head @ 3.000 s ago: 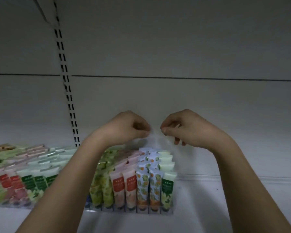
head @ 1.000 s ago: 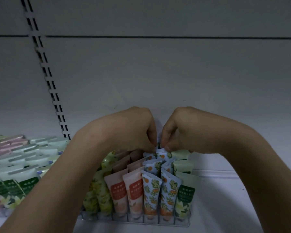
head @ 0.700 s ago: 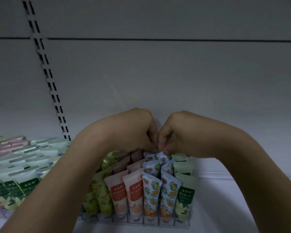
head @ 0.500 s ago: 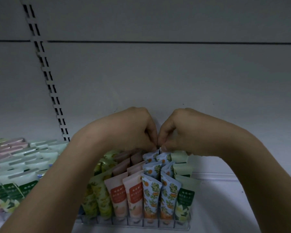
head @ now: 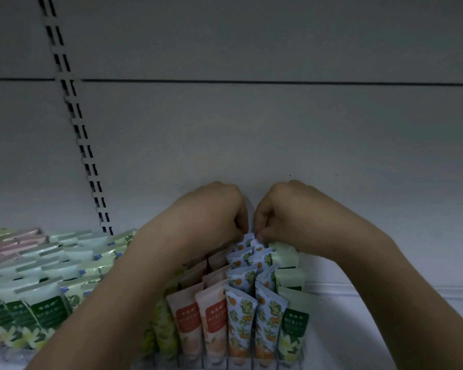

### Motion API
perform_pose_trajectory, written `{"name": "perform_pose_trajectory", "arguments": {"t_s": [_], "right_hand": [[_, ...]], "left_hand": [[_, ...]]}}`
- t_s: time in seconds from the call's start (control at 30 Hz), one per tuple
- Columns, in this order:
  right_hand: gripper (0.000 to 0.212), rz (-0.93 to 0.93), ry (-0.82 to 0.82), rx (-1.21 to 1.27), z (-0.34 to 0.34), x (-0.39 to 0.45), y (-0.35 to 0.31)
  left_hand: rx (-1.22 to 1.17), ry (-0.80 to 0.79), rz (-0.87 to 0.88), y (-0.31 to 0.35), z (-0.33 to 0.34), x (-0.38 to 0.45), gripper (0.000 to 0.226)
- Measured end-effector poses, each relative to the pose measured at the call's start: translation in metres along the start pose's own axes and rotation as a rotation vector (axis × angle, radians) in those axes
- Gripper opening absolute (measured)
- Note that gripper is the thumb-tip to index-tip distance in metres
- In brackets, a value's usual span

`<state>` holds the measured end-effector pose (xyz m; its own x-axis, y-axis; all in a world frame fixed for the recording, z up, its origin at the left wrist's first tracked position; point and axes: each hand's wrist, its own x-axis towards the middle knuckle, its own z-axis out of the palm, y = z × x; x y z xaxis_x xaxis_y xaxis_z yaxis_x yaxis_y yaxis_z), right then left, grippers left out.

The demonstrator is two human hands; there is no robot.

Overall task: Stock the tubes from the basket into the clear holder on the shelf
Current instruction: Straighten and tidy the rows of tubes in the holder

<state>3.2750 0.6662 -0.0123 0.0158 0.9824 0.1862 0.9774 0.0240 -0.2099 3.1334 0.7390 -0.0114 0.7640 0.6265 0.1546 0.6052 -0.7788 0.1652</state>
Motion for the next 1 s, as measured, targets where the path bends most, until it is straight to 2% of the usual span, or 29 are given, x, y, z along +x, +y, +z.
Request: {"name": "perform_pose_trajectory", "arguments": {"t_s": [0.23,0.43,0.53,0.73,1.0], "right_hand": [[0.005,0.006,-0.011,0.002,0.000,0.001,0.000],[0.007,-0.012,0.002,0.147,-0.019,-0.009,0.005],[0.012,0.036,-0.109,0.162,-0.028,-0.017,0.010],[0.010,0.104,-0.254,0.097,-0.025,-0.019,0.013],[0.015,0.074,-0.273,0.066,-0.023,-0.016,0.010]], "left_hand": [[-0.036,-0.008,0.056,-0.002,-0.001,0.000,0.018],[-0.082,0.037,0.064,-0.004,-0.005,0.000,0.010],[-0.098,0.092,0.112,-0.002,-0.009,-0.003,0.005],[-0.130,-0.045,0.165,0.005,-0.005,-0.004,0.008],[-0.140,-0.095,0.187,0.005,0.001,0.000,0.003]]}}
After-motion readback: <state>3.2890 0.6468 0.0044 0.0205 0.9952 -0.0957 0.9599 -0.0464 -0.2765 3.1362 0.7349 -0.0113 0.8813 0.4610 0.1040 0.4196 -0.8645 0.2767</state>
